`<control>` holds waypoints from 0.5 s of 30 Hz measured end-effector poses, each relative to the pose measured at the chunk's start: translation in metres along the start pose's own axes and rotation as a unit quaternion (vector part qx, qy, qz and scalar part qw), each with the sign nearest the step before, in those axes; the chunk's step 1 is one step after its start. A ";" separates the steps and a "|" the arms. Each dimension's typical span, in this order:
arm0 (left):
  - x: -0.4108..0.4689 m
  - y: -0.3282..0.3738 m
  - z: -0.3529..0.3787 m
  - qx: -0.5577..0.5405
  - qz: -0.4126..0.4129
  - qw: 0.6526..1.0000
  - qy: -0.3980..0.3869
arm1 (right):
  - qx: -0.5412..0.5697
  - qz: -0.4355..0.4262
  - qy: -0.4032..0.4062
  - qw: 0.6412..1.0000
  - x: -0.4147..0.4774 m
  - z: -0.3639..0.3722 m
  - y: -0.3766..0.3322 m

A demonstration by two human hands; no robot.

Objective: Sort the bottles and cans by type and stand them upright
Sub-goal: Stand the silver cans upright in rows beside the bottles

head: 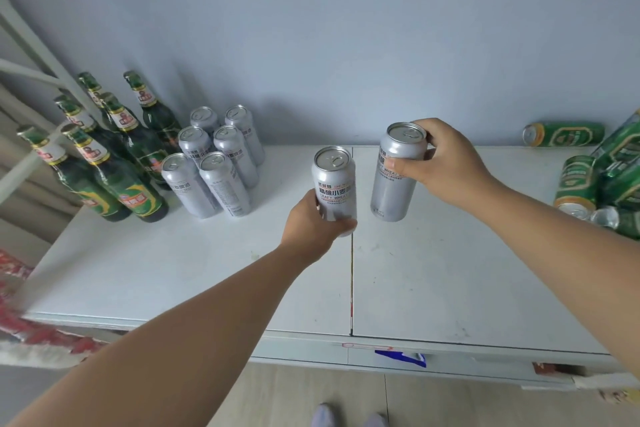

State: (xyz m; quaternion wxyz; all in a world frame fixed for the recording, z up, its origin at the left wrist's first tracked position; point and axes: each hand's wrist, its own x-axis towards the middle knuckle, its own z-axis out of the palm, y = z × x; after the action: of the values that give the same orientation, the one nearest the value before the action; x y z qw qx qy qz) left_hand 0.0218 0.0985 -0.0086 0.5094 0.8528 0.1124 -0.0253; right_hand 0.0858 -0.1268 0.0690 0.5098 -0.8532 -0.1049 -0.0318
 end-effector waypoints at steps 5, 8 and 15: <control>-0.010 -0.006 -0.009 0.010 -0.009 1.000 0.013 | 0.002 -0.017 -0.026 1.000 0.001 0.010 -0.002; -0.016 -0.012 -0.019 0.010 -0.012 1.000 0.024 | -0.007 -0.027 -0.051 0.998 -0.001 0.019 -0.008; -0.016 -0.034 -0.059 -0.001 -0.006 1.000 0.021 | -0.014 -0.023 -0.074 0.997 -0.010 0.059 -0.034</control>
State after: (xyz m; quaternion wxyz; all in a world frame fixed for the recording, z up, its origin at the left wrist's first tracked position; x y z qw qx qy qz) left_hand -0.0055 0.1623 -0.0069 0.5074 0.8521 0.1279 -0.0102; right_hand 0.0659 -0.0604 0.0688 0.4883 -0.8575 -0.1610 0.0181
